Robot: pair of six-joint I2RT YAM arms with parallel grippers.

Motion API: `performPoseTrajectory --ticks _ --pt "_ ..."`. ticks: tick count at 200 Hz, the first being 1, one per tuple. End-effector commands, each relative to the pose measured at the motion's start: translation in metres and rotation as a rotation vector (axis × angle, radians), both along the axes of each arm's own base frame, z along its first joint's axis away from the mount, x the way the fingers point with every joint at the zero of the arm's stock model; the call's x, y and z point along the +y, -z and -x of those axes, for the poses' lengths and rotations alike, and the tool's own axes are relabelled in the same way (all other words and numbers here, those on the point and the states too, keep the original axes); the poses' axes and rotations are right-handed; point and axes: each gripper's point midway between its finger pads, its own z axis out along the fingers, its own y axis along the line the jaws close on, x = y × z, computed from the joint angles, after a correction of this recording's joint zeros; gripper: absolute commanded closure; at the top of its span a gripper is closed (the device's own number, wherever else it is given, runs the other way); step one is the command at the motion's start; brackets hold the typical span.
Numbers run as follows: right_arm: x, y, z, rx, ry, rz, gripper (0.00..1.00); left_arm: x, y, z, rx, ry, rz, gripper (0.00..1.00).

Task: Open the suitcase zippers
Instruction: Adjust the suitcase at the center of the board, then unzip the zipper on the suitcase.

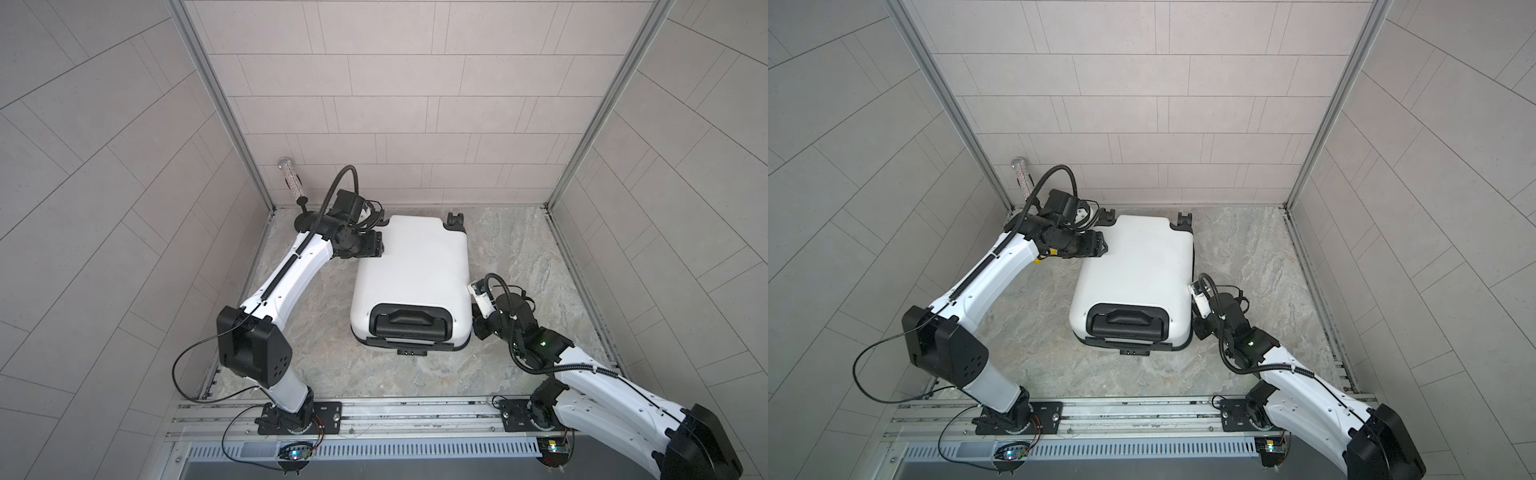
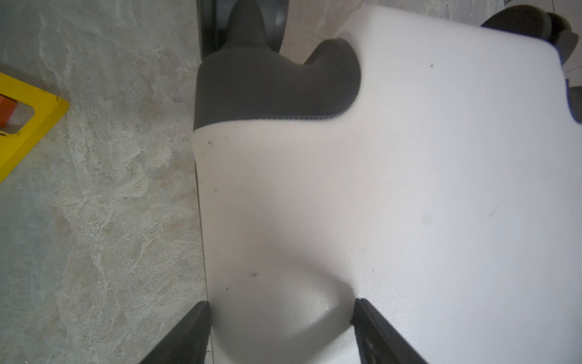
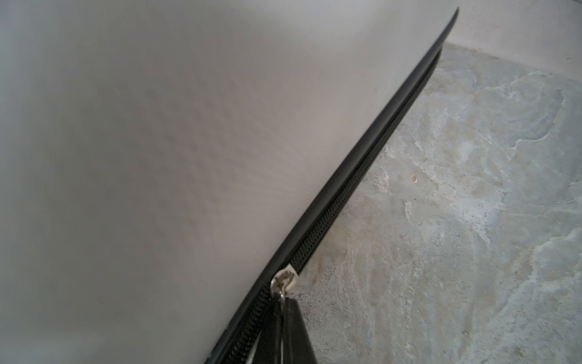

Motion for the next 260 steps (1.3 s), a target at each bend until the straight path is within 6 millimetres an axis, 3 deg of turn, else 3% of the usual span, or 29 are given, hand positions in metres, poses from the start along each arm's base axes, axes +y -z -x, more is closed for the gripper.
performPoseTrajectory --ticks 1,52,66,84,103,120,144,160,193,206,230,260 --pt "0.047 -0.033 0.014 -0.076 -0.169 -0.086 1.0 -0.051 0.033 0.005 0.087 0.155 0.046 0.26" --pt "0.072 -0.047 0.021 -0.15 -0.171 -0.086 1.0 -0.113 0.05 -0.008 0.105 0.281 0.063 0.27" --pt "0.077 -0.048 0.021 -0.171 -0.169 -0.084 1.0 -0.124 0.045 -0.014 0.083 0.298 0.068 0.27" --pt "0.083 -0.044 0.02 -0.19 -0.172 -0.06 1.0 -0.124 0.035 -0.021 0.049 0.294 0.055 0.27" --pt "0.083 -0.043 0.019 -0.201 -0.162 -0.052 1.0 -0.109 0.014 -0.023 0.001 0.277 -0.002 0.27" --pt "0.082 -0.045 0.017 -0.22 -0.151 -0.053 1.0 -0.084 -0.008 -0.016 -0.009 0.227 -0.05 0.27" --pt "0.083 -0.045 0.017 -0.228 -0.162 -0.045 1.0 -0.039 -0.036 0.015 -0.02 0.119 -0.132 0.26" --pt "0.086 -0.043 0.018 -0.227 -0.175 -0.049 1.0 -0.01 -0.043 0.04 -0.013 -0.006 -0.137 0.25" --pt "0.09 -0.04 0.02 -0.22 -0.2 -0.058 1.0 0.039 -0.033 0.095 0.08 -0.223 -0.099 0.25" --pt "0.093 -0.04 0.021 -0.219 -0.213 -0.057 1.0 0.05 -0.024 0.11 0.121 -0.28 -0.071 0.25" --pt "0.096 -0.041 0.022 -0.223 -0.23 -0.062 1.0 0.052 0.0 0.122 0.19 -0.322 -0.023 0.25" --pt "0.1 -0.042 0.023 -0.227 -0.246 -0.063 1.0 0.042 0.02 0.117 0.239 -0.347 0.038 0.26"
